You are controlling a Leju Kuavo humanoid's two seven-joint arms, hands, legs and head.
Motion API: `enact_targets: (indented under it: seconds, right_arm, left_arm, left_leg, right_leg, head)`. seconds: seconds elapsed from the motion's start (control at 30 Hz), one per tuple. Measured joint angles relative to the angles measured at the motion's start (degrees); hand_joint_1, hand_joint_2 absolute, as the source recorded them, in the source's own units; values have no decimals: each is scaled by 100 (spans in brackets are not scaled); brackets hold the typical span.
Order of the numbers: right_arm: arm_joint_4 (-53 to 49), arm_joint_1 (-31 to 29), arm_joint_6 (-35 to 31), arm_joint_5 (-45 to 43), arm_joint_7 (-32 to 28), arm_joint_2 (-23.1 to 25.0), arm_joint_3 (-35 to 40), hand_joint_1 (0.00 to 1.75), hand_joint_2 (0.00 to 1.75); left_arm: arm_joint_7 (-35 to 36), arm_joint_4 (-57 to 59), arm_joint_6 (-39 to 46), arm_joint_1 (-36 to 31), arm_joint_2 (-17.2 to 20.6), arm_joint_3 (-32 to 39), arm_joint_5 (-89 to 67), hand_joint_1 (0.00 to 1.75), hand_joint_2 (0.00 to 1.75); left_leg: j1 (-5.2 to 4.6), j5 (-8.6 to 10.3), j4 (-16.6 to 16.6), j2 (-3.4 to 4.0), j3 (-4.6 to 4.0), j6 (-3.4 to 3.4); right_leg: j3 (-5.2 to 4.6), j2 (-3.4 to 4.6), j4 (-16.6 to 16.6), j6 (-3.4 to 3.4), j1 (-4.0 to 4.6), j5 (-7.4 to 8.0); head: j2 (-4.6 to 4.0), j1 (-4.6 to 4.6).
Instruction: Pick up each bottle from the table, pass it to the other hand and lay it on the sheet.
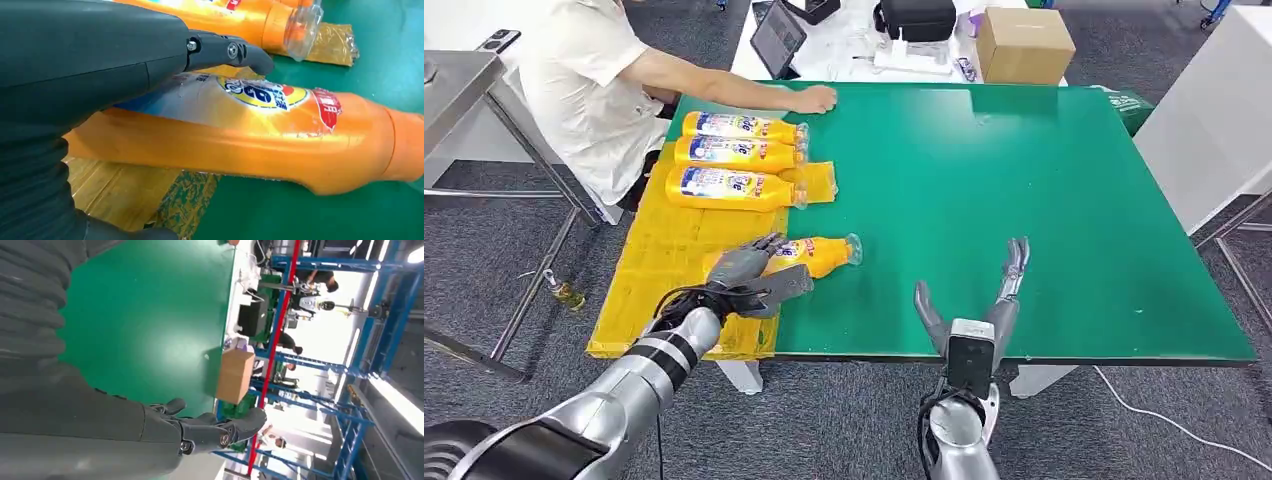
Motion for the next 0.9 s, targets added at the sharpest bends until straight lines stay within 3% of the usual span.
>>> enact_targets:
  seconds: [0.3,0.53,0.9]
  right_arm:
    - [175,-19,-40,15,0,-72,2,0,175]
    - [208,-17,-39,57,0,-109,-24,0,175]
    - [57,270,-42,129,0,-133,-208,0,175]
  left_arm:
    - [-22,59,-289,-32,4,-28,-72,0,175]
    - [-685,-197,-109,184,24,-81,398,0,175]
    - [-1202,-3334,605,1834,105,-135,1947,0,175]
  left_leg:
    - [0,0,0,-2,1,0]
    - [0,0,0,-1,2,0]
    - [-1,-8,0,1,-4,-3]
  right_leg:
    - [3,-1,0,0,0,0]
    - [3,0,0,0,0,0]
    - [-8,1,-2,-2,0,-6]
  head:
    - [0,0]
    - [0,0]
    - [0,0]
